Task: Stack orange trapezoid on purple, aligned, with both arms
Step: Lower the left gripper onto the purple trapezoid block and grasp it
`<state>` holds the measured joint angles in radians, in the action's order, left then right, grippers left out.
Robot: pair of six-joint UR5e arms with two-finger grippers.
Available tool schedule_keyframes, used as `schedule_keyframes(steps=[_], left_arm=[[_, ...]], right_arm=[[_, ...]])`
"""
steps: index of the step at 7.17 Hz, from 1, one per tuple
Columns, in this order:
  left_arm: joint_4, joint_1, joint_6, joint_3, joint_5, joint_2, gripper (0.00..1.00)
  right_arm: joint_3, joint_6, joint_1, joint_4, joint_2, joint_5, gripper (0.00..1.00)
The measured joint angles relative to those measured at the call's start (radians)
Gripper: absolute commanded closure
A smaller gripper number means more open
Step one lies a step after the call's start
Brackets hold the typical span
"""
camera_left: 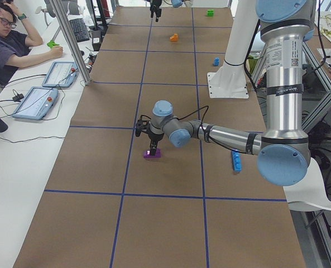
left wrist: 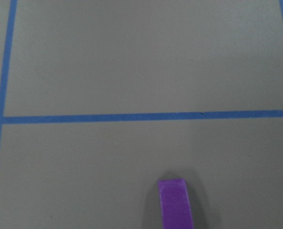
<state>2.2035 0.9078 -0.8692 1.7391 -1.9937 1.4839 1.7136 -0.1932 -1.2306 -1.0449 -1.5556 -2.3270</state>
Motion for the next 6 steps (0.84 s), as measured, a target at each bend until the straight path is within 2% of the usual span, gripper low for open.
schedule_keyframes(steps=[1,2,3,4,6], left_arm=[[0.047,-0.021,-0.012,-0.037,0.003,0.005,0.04],[0.087,-0.034,-0.019,-0.068,0.004,0.007,0.30],[0.109,-0.040,-0.022,-0.084,0.004,0.008,0.71],[0.119,-0.045,-0.023,-0.090,0.005,0.008,1.00],[0.123,-0.047,-0.019,-0.091,0.006,0.008,1.00]], right_arm=[[0.001,0.000,0.000,0.000,0.000,0.000,0.00],[0.001,0.000,0.000,0.000,0.000,0.000,0.00],[0.001,0.000,0.000,0.000,0.000,0.000,0.00],[0.001,0.000,0.000,0.000,0.000,0.000,0.00],[0.002,0.000,0.000,0.000,-0.001,-0.001,0.00]])
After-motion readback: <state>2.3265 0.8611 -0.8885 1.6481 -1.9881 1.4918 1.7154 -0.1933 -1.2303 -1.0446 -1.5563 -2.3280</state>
